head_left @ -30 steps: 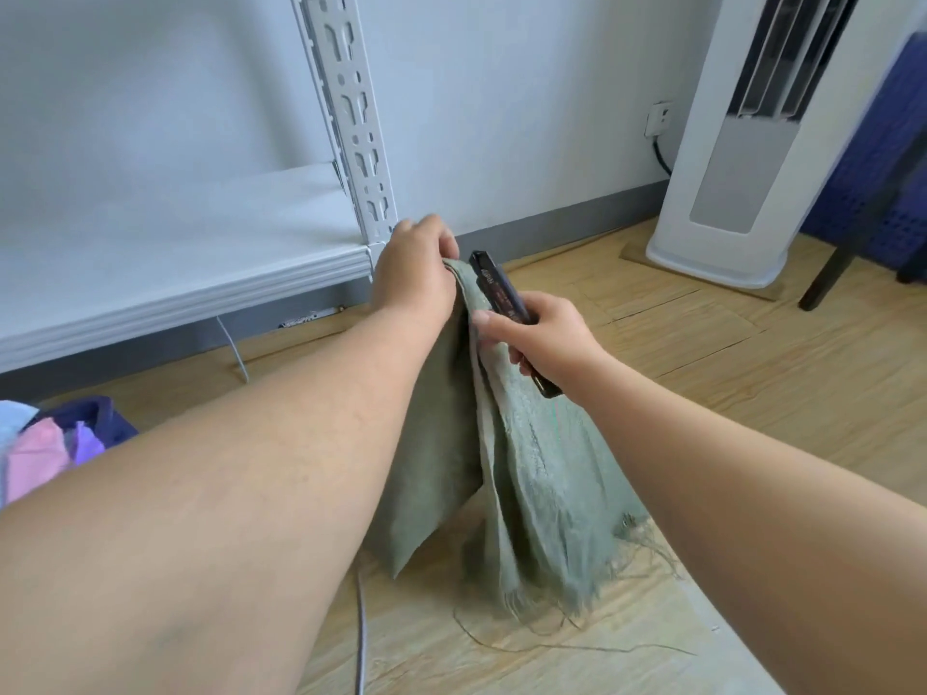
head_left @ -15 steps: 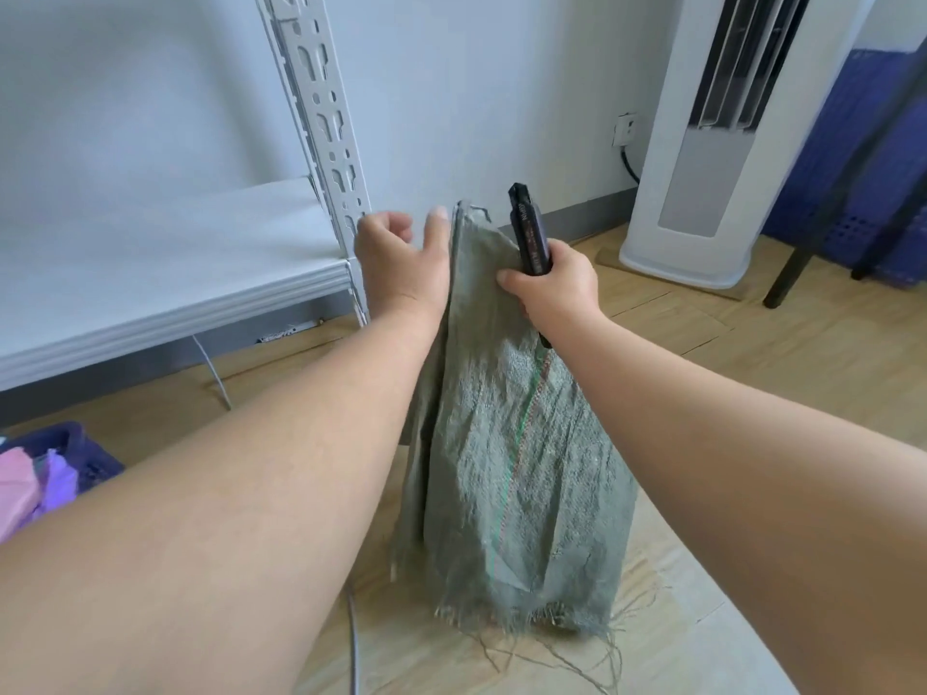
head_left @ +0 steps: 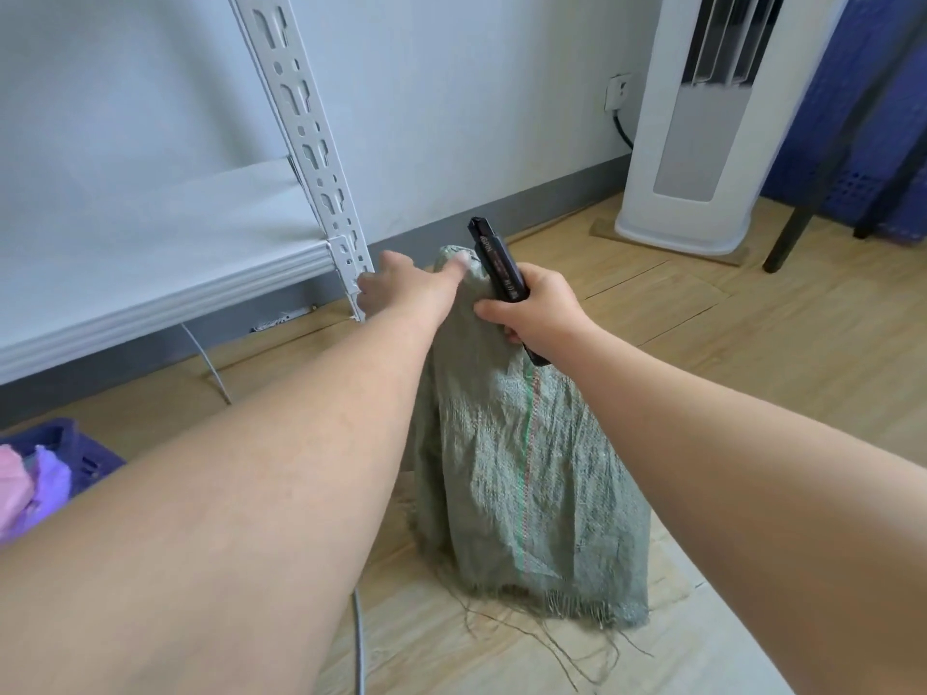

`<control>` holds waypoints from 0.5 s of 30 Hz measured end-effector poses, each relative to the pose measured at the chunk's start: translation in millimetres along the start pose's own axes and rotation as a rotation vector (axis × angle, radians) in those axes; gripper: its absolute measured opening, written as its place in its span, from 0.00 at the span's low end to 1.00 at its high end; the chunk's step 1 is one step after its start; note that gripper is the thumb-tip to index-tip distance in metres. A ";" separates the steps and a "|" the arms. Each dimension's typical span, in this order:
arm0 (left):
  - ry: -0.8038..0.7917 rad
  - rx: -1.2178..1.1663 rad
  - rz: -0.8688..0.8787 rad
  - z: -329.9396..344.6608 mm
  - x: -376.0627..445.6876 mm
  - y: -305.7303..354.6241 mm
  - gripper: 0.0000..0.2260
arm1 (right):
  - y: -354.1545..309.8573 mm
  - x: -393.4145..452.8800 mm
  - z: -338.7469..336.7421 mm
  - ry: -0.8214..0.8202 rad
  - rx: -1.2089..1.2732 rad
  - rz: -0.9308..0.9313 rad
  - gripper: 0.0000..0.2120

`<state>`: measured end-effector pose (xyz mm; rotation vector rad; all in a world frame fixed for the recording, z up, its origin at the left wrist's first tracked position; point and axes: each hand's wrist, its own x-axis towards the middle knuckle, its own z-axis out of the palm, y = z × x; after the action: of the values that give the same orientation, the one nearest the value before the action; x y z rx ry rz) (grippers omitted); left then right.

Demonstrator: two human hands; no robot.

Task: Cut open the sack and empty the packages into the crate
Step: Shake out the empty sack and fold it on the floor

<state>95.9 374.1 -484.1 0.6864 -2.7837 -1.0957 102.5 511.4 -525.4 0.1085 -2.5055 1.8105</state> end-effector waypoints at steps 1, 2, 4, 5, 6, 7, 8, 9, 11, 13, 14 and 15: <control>0.009 0.001 0.013 1.4 0.4 1.4 0.33 | -1.2 -0.8 -0.9 -0.032 -0.002 0.002 0.11; -0.025 0.013 0.023 3.0 0.6 3.4 0.33 | -2.2 -1.5 -2.5 -0.065 -0.001 0.007 0.11; -0.101 0.016 0.029 5.9 3.1 5.5 0.28 | -1.9 -3.7 -7.9 -0.121 0.070 0.039 0.11; -0.112 0.011 0.036 7.4 5.8 5.3 0.25 | 0.3 -5.0 -11.9 -0.123 0.146 0.068 0.11; -0.116 -0.002 0.050 8.1 8.6 4.3 0.21 | 5.0 -6.0 -17.4 -0.084 0.225 0.105 0.11; -0.109 -0.030 0.074 8.0 11.4 3.2 0.17 | 12.7 -6.9 -24.5 0.000 0.284 0.155 0.11; -0.089 -0.064 0.102 7.1 15.3 1.1 0.15 | 23.5 -8.4 -33.1 0.108 0.293 0.217 0.12; -0.060 -0.102 0.129 5.9 19.4 -1.6 0.15 | 35.8 -10.8 -42.0 0.203 0.249 0.289 0.13; 0.005 -0.166 0.161 1.8 26.1 -7.2 0.14 | 61.6 -17.6 -56.8 0.285 0.089 0.435 0.15; 0.047 -0.244 0.159 1.1 31.4 -11.2 0.12 | 79.3 -23.4 -63.1 0.283 0.005 0.510 0.16; 0.058 -0.284 0.151 2.0 32.9 -11.6 0.11 | 83.9 -24.1 -63.1 0.266 -0.010 0.521 0.17; 0.065 -0.324 0.137 2.9 33.5 -11.5 0.10 | 86.2 -24.1 -61.6 0.246 -0.030 0.527 0.17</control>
<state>69.6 354.1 -497.0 0.4773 -2.4722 -1.4194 119.0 597.5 -589.6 -0.7940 -2.5320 1.7916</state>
